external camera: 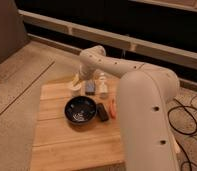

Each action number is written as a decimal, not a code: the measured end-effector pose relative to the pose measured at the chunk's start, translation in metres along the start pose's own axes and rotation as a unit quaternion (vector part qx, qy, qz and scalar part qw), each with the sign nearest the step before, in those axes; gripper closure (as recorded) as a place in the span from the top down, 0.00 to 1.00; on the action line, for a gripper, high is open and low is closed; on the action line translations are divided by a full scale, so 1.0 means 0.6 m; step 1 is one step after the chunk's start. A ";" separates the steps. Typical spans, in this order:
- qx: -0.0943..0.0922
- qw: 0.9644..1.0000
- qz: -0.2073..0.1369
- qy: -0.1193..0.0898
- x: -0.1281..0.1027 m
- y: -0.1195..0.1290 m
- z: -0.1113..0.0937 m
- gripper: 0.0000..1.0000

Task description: Pick up the ceramic cup

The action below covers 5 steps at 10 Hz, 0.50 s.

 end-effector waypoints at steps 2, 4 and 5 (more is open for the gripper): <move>-0.009 1.000 0.003 0.007 -0.012 0.001 0.013 0.65; -0.033 0.999 0.004 0.013 -0.031 0.019 0.037 0.65; -0.045 0.999 0.007 0.014 -0.038 0.022 0.048 0.65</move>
